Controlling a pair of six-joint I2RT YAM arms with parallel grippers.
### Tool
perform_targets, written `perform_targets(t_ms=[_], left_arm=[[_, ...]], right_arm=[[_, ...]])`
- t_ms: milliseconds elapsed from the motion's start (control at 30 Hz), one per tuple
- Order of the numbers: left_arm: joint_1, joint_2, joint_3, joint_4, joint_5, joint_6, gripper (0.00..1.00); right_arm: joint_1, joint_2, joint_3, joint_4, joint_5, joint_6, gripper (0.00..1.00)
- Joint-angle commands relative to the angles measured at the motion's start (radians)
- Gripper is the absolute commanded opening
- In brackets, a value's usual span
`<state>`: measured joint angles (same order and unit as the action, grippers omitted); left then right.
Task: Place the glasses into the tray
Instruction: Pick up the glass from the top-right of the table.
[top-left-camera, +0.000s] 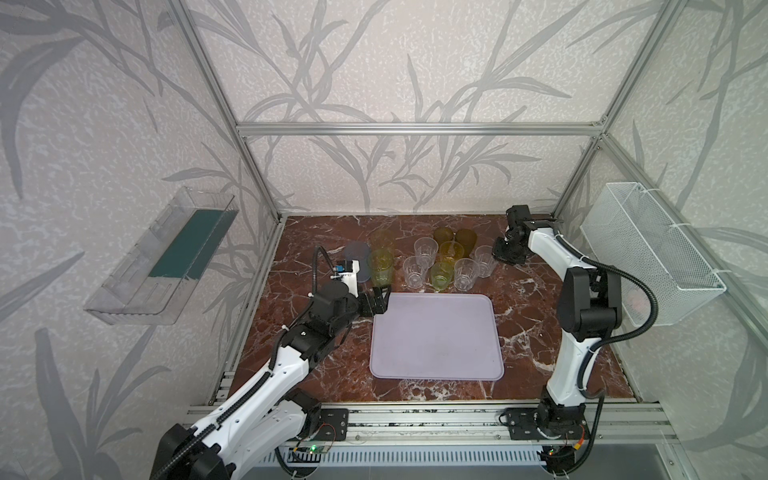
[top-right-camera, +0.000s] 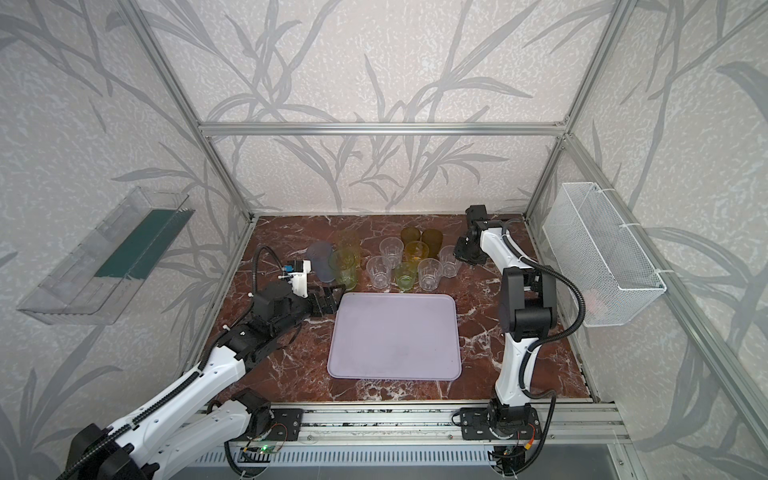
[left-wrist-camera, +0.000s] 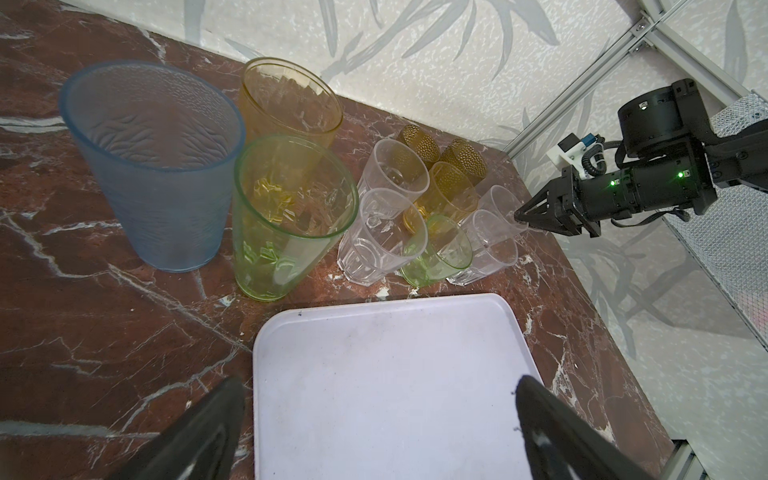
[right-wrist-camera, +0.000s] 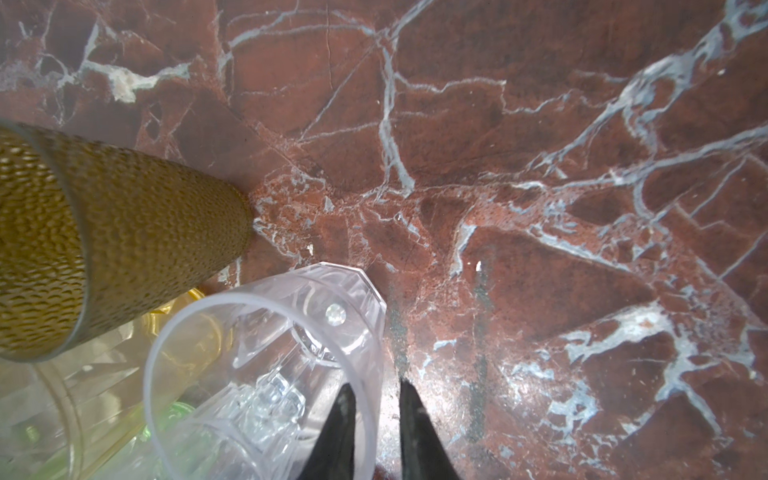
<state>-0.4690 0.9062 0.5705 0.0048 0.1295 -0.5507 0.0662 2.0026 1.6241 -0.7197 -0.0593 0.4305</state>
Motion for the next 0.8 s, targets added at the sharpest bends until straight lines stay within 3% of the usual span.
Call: perform_targets(t_ms=[0,67,333,533,767], left_arm=[[0.007,0.004,0.026,-0.024,-0.012,0.002,0.99],[0.007,0.002,0.026,-0.029,-0.014,0.002,0.99],[0.008,-0.003,0.026,-0.036,-0.019,0.003,0.99],[0.009,-0.006,0.026,-0.041,-0.015,-0.005,0.99],[0.009,-0.003,0.031,-0.050,-0.012,-0.018,0.99]], right_arm=[[-0.003,0.016,0.032,-0.024,0.016,-0.001,0.22],[-0.003,0.015,0.032,-0.028,0.023,-0.001,0.21],[-0.003,-0.002,0.027,-0.037,0.062,-0.007,0.00],[-0.003,-0.045,0.004,-0.049,0.079,-0.003,0.00],[-0.003,-0.236,-0.171,0.033,0.074,0.037,0.00]])
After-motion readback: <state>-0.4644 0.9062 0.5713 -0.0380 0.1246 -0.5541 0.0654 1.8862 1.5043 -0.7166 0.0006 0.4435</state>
